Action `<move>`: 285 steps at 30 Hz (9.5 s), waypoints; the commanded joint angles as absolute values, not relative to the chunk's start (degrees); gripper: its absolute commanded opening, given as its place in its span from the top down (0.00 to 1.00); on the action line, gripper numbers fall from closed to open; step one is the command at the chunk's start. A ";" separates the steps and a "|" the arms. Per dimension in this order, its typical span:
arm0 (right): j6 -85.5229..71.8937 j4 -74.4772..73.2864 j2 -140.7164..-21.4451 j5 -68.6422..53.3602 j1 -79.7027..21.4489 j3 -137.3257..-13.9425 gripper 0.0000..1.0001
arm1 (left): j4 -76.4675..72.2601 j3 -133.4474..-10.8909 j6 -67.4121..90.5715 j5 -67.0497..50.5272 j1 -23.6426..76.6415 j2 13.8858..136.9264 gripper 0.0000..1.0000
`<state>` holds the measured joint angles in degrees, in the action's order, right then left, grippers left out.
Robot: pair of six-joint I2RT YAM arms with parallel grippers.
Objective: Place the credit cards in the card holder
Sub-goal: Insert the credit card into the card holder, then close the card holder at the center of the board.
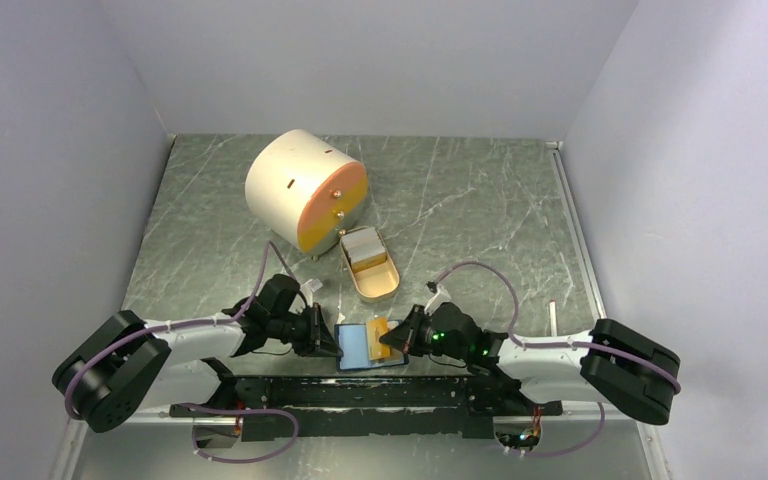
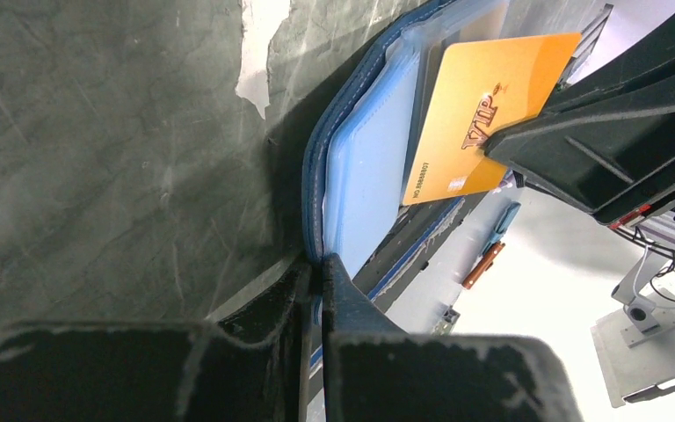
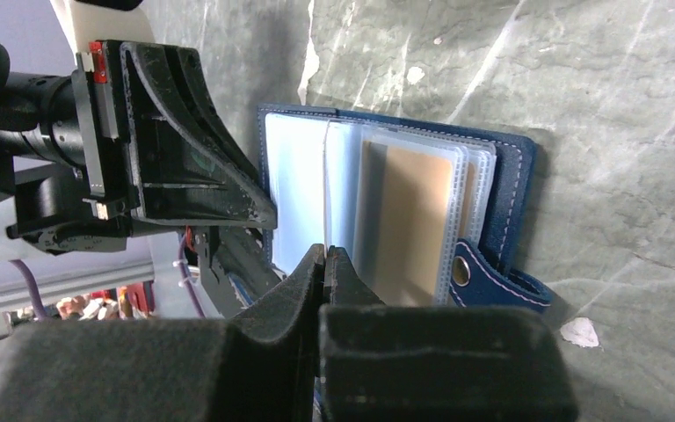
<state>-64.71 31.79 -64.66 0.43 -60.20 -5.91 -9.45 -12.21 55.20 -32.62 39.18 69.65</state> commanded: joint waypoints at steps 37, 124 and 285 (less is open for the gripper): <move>-69.99 40.14 -70.12 5.62 -62.78 -3.23 1.00 | -16.27 -9.87 56.78 -35.25 39.02 72.08 0.91; -63.34 14.46 -73.38 9.81 -65.78 -19.16 0.53 | -16.68 -12.91 56.87 -36.13 40.39 74.96 0.91; -30.72 -0.11 -70.25 -12.41 -51.13 -24.55 0.63 | 9.61 -28.43 46.26 -33.35 38.00 74.24 0.91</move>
